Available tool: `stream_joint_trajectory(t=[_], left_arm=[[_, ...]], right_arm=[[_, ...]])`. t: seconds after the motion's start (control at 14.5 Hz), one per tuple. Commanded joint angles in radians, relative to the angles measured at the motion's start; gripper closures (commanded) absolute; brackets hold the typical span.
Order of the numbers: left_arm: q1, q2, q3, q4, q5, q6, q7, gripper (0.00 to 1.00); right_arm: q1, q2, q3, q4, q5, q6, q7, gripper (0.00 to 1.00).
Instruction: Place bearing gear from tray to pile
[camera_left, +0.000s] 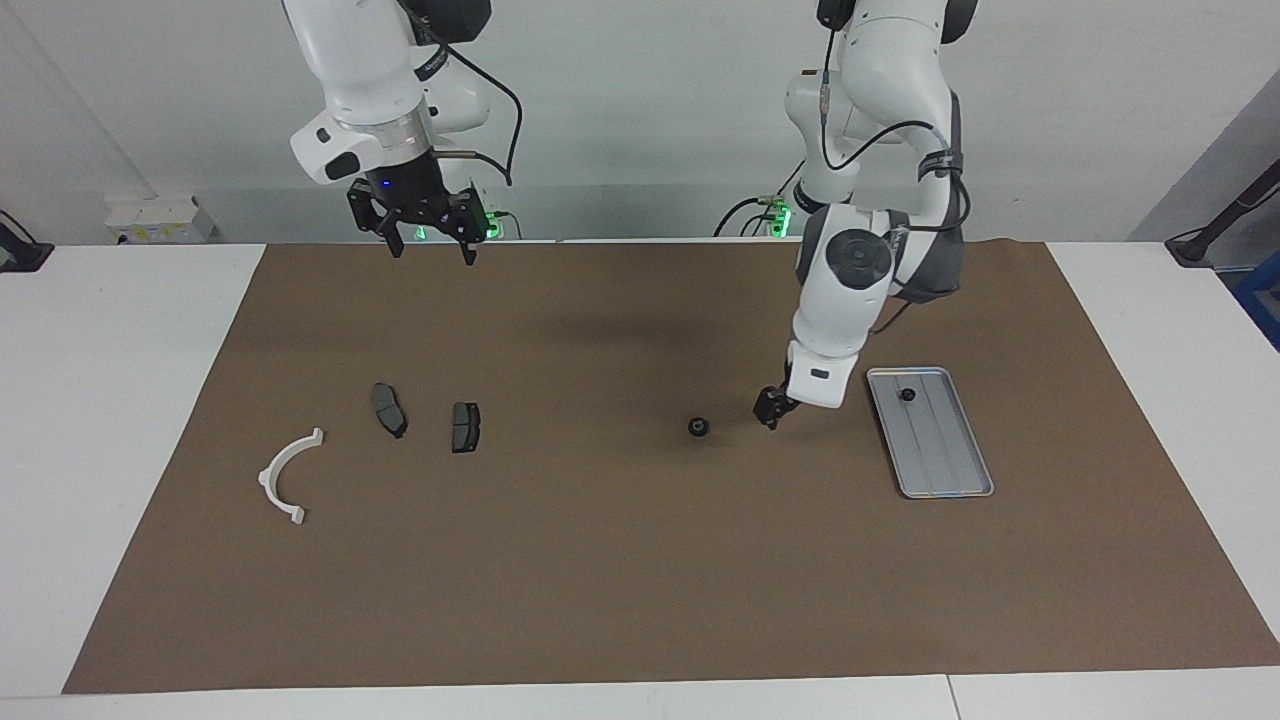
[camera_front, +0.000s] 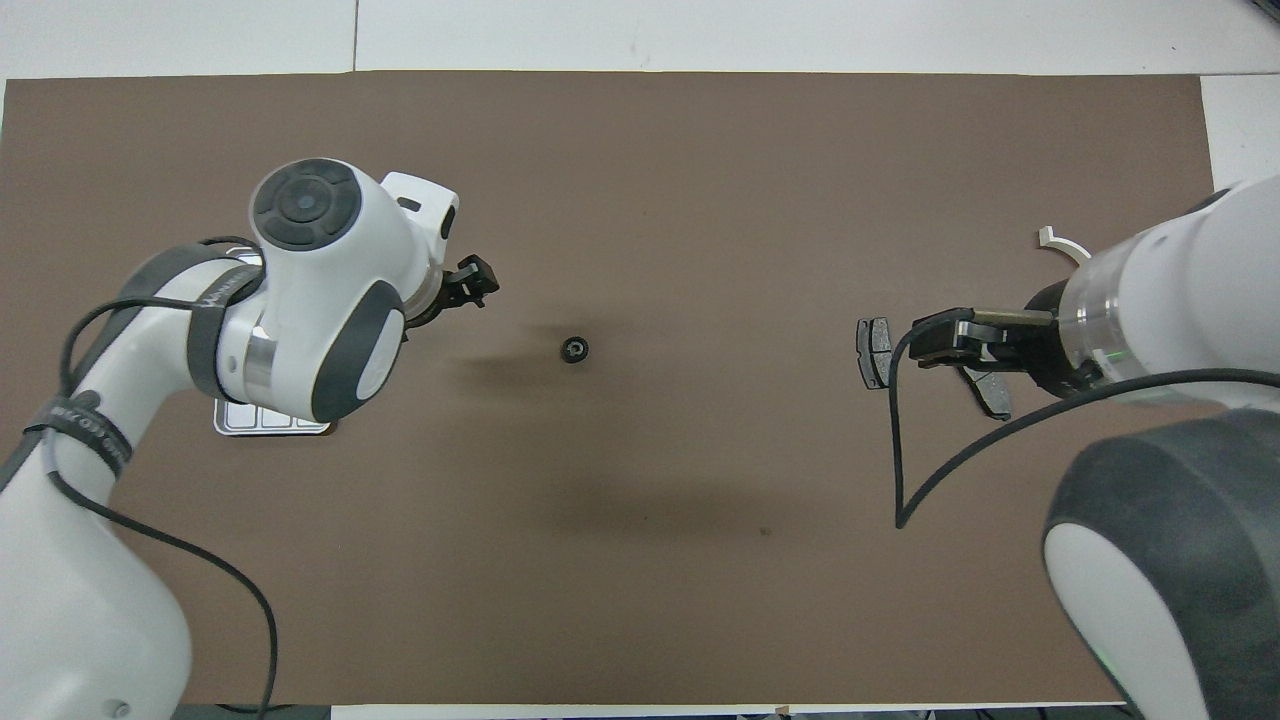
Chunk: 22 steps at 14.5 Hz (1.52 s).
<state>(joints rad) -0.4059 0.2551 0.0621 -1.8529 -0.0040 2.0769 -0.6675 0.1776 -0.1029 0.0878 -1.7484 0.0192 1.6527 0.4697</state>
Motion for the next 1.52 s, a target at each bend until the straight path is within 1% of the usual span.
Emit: stream_joint_trajectory(t=[0.0, 0.14, 0.28, 0.41, 0.55, 0.76, 0.83, 0.97, 1.03, 1.17, 1.31, 1.38, 1.45], left_arm=[[0.079, -0.108, -0.008, -0.155, 0.002, 0.021, 0.191, 0.0], [0.155, -0.132, -0.008, -0.219, 0.002, 0.061, 0.37, 0.0], [0.241, -0.151, -0.008, -0.294, 0.001, 0.171, 0.55, 0.0], [0.297, -0.152, -0.008, -0.316, 0.001, 0.228, 0.659, 0.0], [0.335, -0.151, -0.008, -0.327, 0.001, 0.265, 0.718, 0.0], [0.345, -0.151, -0.008, -0.367, 0.001, 0.293, 0.715, 0.01], [0.345, -0.152, -0.008, -0.38, 0.001, 0.304, 0.71, 0.08], [0.345, -0.151, -0.008, -0.396, 0.001, 0.307, 0.706, 0.23], [0.346, -0.154, -0.008, -0.407, -0.001, 0.307, 0.703, 0.26], [0.346, -0.155, -0.008, -0.419, -0.002, 0.305, 0.683, 0.28], [0.346, -0.163, -0.01, -0.428, -0.002, 0.296, 0.623, 0.29], [0.343, -0.163, -0.01, -0.43, -0.001, 0.296, 0.596, 0.31], [0.34, -0.163, -0.01, -0.43, -0.002, 0.295, 0.588, 0.31]], right_arm=[[0.058, 0.014, -0.002, -0.059, 0.019, 0.099, 0.134, 0.0], [0.147, 0.075, -0.002, -0.057, 0.021, 0.162, 0.307, 0.0], [0.219, 0.144, -0.002, -0.054, 0.021, 0.234, 0.452, 0.0], [0.282, 0.21, -0.002, -0.05, 0.021, 0.315, 0.554, 0.0], [0.348, 0.294, -0.002, -0.027, 0.013, 0.395, 0.639, 0.0], [0.408, 0.417, -0.003, 0.042, -0.001, 0.44, 0.655, 0.0], [0.425, 0.443, -0.003, 0.061, -0.008, 0.444, 0.661, 0.0], [0.486, 0.533, -0.005, 0.119, -0.082, 0.44, 0.707, 0.0], [0.5, 0.58, -0.003, 0.156, -0.119, 0.443, 0.737, 0.0], [0.499, 0.623, -0.003, 0.184, -0.13, 0.449, 0.747, 0.0], [0.5, 0.675, -0.003, 0.21, -0.136, 0.458, 0.747, 0.0], [0.494, 0.693, -0.003, 0.225, -0.137, 0.469, 0.745, 0.0], [0.485, 0.7, -0.003, 0.227, -0.151, 0.476, 0.741, 0.0]])
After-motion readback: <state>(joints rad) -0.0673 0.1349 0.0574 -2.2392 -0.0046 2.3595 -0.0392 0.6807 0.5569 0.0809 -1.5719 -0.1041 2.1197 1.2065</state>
